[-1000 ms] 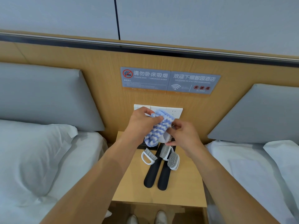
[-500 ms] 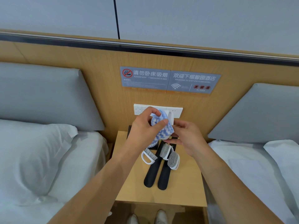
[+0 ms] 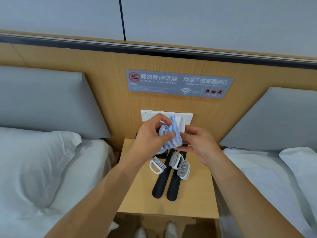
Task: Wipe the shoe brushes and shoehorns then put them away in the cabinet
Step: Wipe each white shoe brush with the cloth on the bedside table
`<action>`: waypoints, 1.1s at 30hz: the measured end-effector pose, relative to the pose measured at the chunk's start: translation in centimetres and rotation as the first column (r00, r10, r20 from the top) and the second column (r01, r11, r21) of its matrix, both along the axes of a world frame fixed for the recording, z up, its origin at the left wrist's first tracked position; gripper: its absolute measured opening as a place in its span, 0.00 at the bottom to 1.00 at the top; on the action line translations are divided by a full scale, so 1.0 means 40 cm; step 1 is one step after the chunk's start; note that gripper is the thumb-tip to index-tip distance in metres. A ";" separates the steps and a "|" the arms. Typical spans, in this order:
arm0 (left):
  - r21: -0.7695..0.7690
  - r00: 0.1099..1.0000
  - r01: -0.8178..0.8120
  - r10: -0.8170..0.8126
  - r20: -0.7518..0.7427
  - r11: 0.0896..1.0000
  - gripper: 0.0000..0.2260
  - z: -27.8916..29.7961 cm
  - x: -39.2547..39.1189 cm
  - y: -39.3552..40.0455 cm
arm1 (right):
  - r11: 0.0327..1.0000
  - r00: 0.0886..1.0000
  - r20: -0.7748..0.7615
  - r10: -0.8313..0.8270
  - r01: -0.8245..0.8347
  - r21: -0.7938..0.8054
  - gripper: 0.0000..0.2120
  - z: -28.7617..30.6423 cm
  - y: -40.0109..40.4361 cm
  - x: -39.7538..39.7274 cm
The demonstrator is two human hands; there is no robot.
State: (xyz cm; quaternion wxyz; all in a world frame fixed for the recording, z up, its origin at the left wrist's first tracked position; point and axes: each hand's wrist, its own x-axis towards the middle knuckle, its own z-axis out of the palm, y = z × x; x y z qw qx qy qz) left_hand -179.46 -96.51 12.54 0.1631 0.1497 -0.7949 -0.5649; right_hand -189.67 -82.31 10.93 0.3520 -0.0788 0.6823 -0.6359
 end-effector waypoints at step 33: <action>0.060 0.940 -0.337 0.332 0.082 0.939 0.11 -0.228 0.082 -0.163 | 0.987 0.905 0.426 -0.003 -0.065 0.146 0.17 -0.236 -0.125 -0.014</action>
